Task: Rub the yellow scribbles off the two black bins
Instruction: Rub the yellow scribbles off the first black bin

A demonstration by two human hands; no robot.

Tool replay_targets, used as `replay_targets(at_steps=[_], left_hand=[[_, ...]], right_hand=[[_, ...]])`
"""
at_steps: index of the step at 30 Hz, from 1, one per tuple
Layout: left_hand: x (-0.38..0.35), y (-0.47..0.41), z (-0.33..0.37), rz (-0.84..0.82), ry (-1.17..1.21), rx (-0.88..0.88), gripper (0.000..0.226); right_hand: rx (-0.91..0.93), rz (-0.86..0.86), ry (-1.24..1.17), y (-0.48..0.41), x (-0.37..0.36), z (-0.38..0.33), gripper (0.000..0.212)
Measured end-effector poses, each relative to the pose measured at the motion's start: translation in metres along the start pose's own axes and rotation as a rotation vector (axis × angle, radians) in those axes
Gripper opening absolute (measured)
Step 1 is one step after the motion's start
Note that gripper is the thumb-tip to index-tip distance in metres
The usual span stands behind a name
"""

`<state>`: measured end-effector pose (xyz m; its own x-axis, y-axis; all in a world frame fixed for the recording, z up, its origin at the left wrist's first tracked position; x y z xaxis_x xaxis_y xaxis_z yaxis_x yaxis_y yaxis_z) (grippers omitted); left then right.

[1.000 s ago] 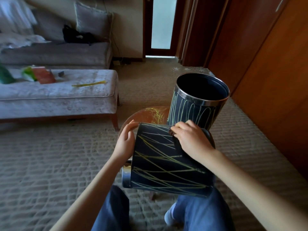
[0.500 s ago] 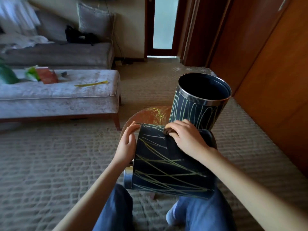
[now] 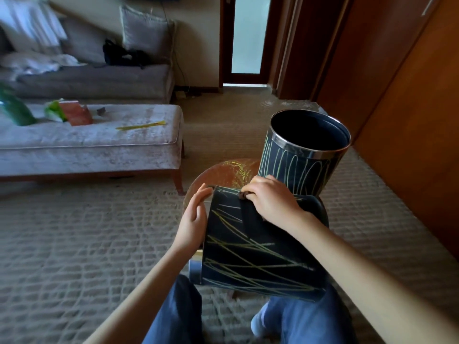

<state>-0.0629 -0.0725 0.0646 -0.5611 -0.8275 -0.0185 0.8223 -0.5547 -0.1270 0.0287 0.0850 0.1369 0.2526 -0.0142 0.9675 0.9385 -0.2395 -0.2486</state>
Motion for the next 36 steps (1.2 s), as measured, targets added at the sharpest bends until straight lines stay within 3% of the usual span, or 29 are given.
replay_targets(at_steps=[3, 8, 12, 15, 18, 24, 27, 32, 36], left_hand=[[0.0, -0.012, -0.001, -0.002, -0.014, 0.047, 0.041], [0.0, -0.022, -0.003, -0.008, 0.013, 0.097, 0.039], [0.0, -0.011, 0.0, -0.011, 0.008, 0.062, 0.037], [0.001, -0.005, 0.001, -0.015, -0.033, 0.046, 0.038], [0.001, -0.012, 0.0, -0.012, -0.066, 0.055, 0.039], [-0.001, -0.014, -0.001, 0.003, -0.026, 0.065, 0.041], [0.001, -0.004, 0.002, 0.005, -0.017, 0.06, 0.042], [0.003, 0.009, 0.005, 0.003, -0.018, 0.046, 0.043], [0.002, 0.0, 0.005, 0.012, -0.011, 0.09, 0.044]], right_hand=[[0.079, 0.073, 0.104, 0.019, 0.005, -0.013, 0.018], [0.267, 0.177, 0.002, 0.074, 0.01, -0.034, 0.029], [0.129, 0.129, -0.01, 0.026, 0.007, -0.028, 0.018], [0.037, -0.021, 0.021, -0.011, -0.004, -0.028, 0.019], [0.084, 0.07, 0.129, -0.003, 0.0, -0.035, 0.012], [0.302, 0.16, -0.035, 0.057, 0.006, -0.05, 0.023], [0.185, 0.108, -0.04, 0.021, 0.004, -0.044, 0.02], [-0.034, -0.12, -0.05, -0.041, -0.016, -0.034, 0.024], [0.076, 0.023, -0.104, -0.013, -0.008, -0.048, 0.027]])
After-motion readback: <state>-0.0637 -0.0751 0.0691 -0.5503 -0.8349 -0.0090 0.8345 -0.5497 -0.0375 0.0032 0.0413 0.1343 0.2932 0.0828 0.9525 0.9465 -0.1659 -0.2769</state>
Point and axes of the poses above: each hand's wrist, its own y-axis away from the middle knuckle, its own x-axis out of the back of the hand, z = x × y, the point moved 5 cm from there along -y, towards the middle knuckle, and after that the axes turned 11 degrees about y, right-handed, at the moved point
